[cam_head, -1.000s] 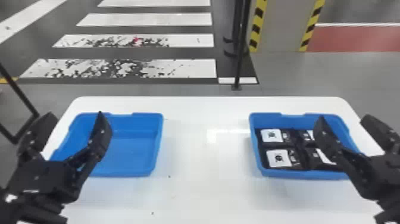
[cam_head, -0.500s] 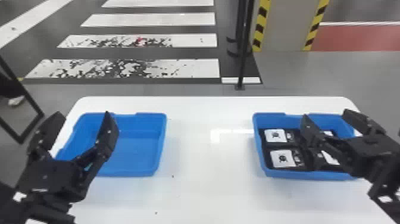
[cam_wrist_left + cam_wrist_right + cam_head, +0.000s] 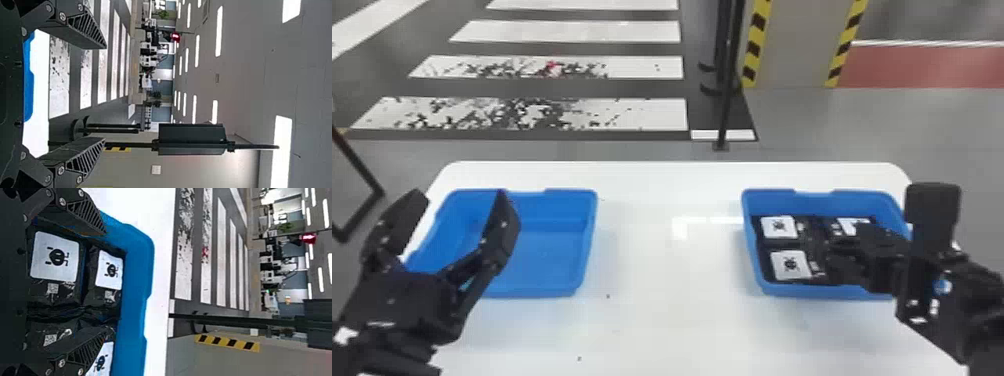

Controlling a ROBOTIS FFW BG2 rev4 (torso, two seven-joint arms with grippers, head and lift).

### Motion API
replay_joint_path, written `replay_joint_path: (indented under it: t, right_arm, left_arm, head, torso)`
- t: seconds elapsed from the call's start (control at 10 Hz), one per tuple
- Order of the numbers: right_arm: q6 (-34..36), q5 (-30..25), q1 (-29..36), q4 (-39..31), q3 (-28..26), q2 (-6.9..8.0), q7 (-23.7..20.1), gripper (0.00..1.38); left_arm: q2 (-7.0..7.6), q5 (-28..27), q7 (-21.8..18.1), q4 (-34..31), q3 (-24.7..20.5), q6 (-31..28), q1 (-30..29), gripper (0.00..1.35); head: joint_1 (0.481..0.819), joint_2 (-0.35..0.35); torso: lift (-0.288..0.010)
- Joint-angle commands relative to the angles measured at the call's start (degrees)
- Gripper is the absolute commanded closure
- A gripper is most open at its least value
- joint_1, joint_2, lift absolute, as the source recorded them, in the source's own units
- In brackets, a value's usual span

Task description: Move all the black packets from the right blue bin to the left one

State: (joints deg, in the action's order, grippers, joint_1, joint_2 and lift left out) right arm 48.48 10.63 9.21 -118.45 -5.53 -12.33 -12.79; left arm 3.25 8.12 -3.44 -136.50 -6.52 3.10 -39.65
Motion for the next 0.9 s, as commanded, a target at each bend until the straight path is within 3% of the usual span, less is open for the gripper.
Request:
replay_joint_path:
  t: [0.0, 0.3, 0.8]
  right_arm:
    - [1.3, 0.2, -2.9, 5.0, 1.1, -0.33, -0.7, 0.17]
    - [5.7, 0.3, -6.0, 9.3, 2.4, -1.03, -0.8, 0.16]
    - [5.0, 1.7, -8.2, 14.6, 4.3, -1.56, -2.0, 0.16]
  left_arm:
    - [0.01, 0.0, -0.1, 0.0, 0.0, 0.0, 0.0, 0.22]
    - [0.01, -0.1, -0.1, 0.2, 0.0, 0.1, 0.1, 0.22]
    - [0.01, -0.2, -0.3, 0.4, 0.0, 0.3, 0.1, 0.22]
  head:
    - [0.695, 0.003]
    - [0.695, 0.007]
    - [0.695, 0.019]
  torso:
    - [-0.140]
    - [-0.140]
    - [-0.140]
